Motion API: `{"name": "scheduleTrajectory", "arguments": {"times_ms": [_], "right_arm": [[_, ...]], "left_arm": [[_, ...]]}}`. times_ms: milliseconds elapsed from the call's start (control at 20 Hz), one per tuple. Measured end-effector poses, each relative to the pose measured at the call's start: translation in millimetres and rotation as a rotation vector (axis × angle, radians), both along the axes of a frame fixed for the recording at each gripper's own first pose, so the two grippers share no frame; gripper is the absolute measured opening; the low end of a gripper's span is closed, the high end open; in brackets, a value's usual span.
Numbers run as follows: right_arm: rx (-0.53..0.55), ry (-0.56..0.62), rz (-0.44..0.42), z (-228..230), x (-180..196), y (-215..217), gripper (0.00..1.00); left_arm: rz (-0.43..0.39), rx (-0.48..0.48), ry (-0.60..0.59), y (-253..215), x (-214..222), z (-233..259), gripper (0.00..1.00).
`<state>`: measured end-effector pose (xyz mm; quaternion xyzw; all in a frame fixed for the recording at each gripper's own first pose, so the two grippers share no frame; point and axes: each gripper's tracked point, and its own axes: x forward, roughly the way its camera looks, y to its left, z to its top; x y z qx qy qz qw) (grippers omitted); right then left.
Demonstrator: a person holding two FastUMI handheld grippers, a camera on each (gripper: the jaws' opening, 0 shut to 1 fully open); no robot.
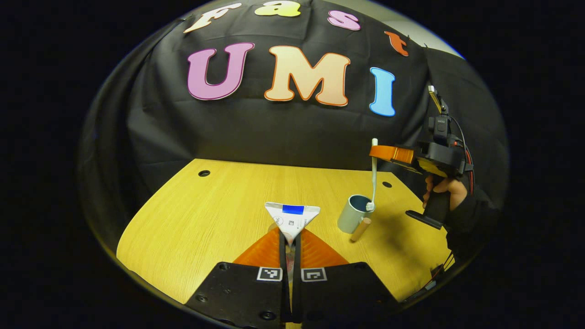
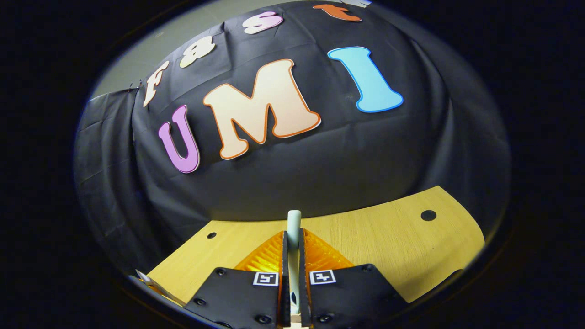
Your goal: Put the toothbrush and toothpaste on the desktop into the cup, then pick up the cup and place it on the coaster on the desktop.
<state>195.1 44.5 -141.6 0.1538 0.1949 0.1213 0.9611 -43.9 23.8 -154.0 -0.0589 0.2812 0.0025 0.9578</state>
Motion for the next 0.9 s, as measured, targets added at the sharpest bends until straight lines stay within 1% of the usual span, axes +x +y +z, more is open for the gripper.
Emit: {"name": "scheduleTrajectory", "arguments": {"times_ms": [150,300,350,400,450,500,600,650,700,750,800,850,900], "right_arm": [[-0.059,-0.042,-0.015,-6.3,12.9,-4.4,0.11],[-0.126,-0.052,-0.018,-16.0,13.1,-6.3,0.11],[-0.132,-0.05,-0.017,-16.8,10.5,-6.8,0.08],[-0.134,-0.043,-0.017,-19.8,7.9,-4.4,0.15],[-0.126,-0.032,-0.005,-22.7,5.3,-1.7,0.12],[-0.117,-0.022,0.01,-25.8,0.8,2.2,0.21],[-0.124,-0.019,0.014,-28.8,-7.0,-1.3,0.58],[-0.145,-0.016,0.001,-33.8,-10.6,-6.8,0.77],[-0.153,-0.018,0.001,-32.0,-20.2,-10.6,0.96],[-0.161,-0.019,0.0,-32.0,-26.5,-13.8,1.0],[-0.175,-0.019,-0.006,-33.2,-32.4,-19.2,1.0],[-0.181,-0.018,-0.009,-34.5,-39.5,-24.2,0.99],[-0.182,-0.013,-0.009,-35.6,-46.3,-27.2,0.98]], "left_arm": [[0.023,0.011,0.001,5.0,-1.6,1.3,0.0],[0.04,0.014,0.004,8.0,1.1,2.6,0.0],[0.041,0.016,0.0,7.8,2.1,4.1,0.0],[0.038,0.017,-0.005,7.4,4.1,5.1,0.0],[0.034,0.019,-0.01,5.5,6.5,7.0,0.0],[0.029,0.018,-0.012,4.0,9.6,7.6,0.0],[0.014,0.012,-0.023,-0.6,17.5,10.0,0.0],[0.006,0.007,-0.029,-4.1,21.6,12.0,0.0],[-0.004,0.0,-0.035,-7.7,26.9,13.5,0.0],[-0.015,-0.007,-0.043,-11.5,32.4,15.4,0.0],[-0.025,-0.014,-0.054,-15.7,40.0,19.1,0.0],[-0.034,-0.021,-0.066,-20.1,47.0,22.2,0.02],[-0.047,-0.033,-0.082,-25.4,55.8,26.4,0.0]]}}
